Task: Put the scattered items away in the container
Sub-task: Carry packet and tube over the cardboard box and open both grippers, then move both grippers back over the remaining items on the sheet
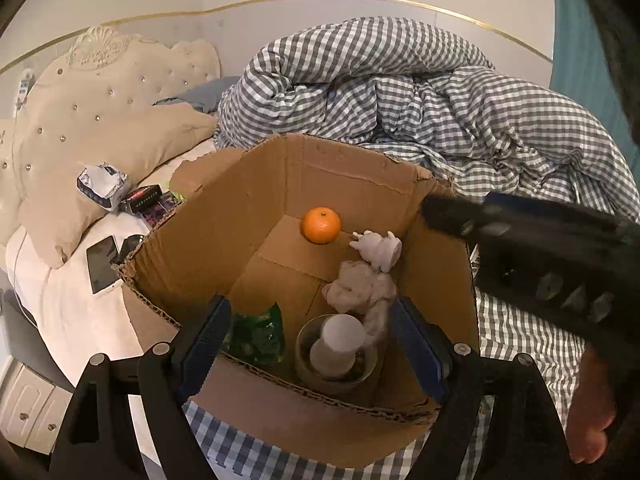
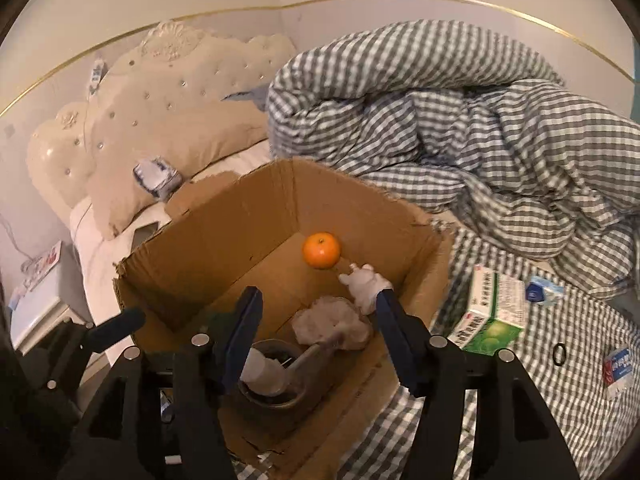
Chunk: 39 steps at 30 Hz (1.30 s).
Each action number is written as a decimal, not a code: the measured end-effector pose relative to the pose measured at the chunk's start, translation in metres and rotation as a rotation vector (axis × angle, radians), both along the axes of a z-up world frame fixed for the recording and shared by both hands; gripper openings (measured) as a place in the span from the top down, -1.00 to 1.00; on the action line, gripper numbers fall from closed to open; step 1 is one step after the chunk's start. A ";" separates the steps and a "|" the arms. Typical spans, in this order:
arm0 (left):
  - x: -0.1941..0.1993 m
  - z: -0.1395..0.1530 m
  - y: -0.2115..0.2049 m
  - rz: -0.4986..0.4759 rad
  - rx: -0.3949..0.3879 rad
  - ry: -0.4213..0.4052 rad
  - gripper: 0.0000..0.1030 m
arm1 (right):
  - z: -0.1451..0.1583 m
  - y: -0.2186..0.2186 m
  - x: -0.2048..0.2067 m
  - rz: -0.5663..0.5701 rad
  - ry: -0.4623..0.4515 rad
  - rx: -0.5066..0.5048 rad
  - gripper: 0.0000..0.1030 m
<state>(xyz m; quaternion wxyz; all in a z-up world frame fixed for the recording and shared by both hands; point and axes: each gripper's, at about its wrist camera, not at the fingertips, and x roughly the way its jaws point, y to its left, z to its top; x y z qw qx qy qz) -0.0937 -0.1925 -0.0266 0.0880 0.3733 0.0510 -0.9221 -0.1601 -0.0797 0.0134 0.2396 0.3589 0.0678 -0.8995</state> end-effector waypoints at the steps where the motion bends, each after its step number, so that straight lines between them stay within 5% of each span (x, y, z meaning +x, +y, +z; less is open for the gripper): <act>1: 0.000 0.000 0.002 -0.004 0.001 -0.002 -0.65 | 0.004 0.005 0.001 -0.008 0.008 -0.006 -0.15; 8: -0.003 0.008 0.031 -0.056 -0.015 0.002 -0.70 | 0.019 0.057 0.007 -0.093 0.045 -0.021 -0.15; 12: -0.007 0.019 0.063 -0.100 -0.023 0.030 -0.88 | 0.021 0.118 0.017 -0.203 0.081 -0.025 -0.38; 17: -0.023 0.019 0.120 -0.172 -0.010 0.058 -0.98 | 0.003 0.202 0.024 -0.349 0.053 -0.007 -0.40; 22: -0.058 -0.005 0.175 -0.258 0.001 0.062 -1.00 | -0.024 0.288 0.033 -0.476 -0.025 -0.056 -0.40; 27: -0.098 -0.036 0.197 -0.242 -0.024 0.017 -1.00 | -0.041 0.352 0.033 -0.575 -0.068 -0.114 -0.40; 39: -0.168 -0.081 0.208 -0.213 -0.067 -0.038 -1.00 | -0.082 0.405 0.020 -0.642 -0.133 -0.181 -0.40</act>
